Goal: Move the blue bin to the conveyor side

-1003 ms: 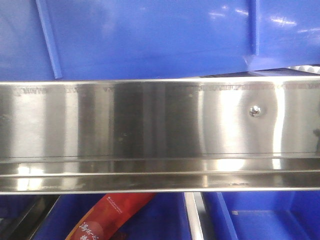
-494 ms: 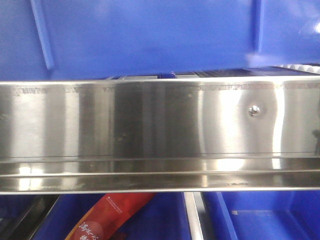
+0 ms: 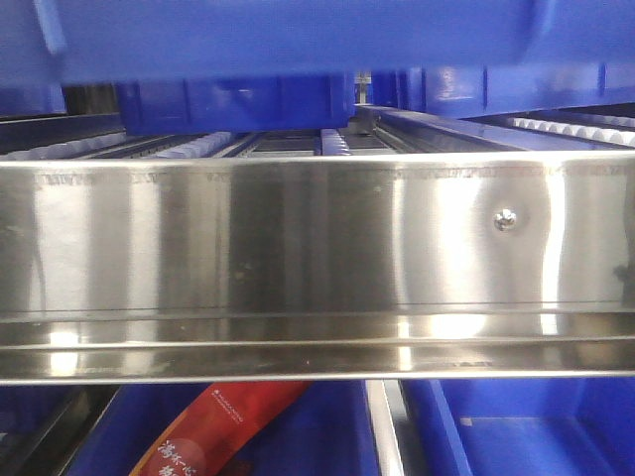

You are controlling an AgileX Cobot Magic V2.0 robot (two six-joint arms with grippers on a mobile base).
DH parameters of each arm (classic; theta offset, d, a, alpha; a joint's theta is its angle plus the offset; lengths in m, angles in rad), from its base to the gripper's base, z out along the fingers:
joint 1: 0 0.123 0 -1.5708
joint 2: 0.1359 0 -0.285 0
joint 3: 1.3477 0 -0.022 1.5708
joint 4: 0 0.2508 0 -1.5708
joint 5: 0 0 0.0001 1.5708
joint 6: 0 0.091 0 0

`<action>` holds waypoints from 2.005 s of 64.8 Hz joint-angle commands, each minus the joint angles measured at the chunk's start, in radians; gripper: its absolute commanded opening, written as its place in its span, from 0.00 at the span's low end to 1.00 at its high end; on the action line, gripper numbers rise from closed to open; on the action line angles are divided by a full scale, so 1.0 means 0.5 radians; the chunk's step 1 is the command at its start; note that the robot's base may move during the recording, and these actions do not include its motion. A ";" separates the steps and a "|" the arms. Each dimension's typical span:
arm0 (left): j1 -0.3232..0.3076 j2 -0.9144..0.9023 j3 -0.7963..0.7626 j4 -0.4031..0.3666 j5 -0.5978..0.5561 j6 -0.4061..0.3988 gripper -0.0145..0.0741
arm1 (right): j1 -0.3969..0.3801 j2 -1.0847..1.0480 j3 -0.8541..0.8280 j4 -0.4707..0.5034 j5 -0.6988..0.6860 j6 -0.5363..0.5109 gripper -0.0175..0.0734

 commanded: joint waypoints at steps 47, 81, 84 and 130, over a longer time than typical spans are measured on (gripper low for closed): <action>-0.003 -0.450 -0.021 -0.009 0.058 -0.045 0.13 | -0.010 -0.470 0.134 -0.059 -0.122 0.040 0.10; -0.003 -0.522 -0.018 0.007 0.015 -0.045 0.13 | -0.010 -0.497 0.134 -0.059 -0.122 0.040 0.10; -0.003 -0.522 -0.018 0.007 0.015 -0.045 0.13 | -0.010 -0.497 0.134 -0.059 -0.122 0.040 0.10; -0.003 -0.522 -0.018 0.007 0.015 -0.045 0.13 | -0.010 -0.497 0.134 -0.050 -0.122 0.040 0.10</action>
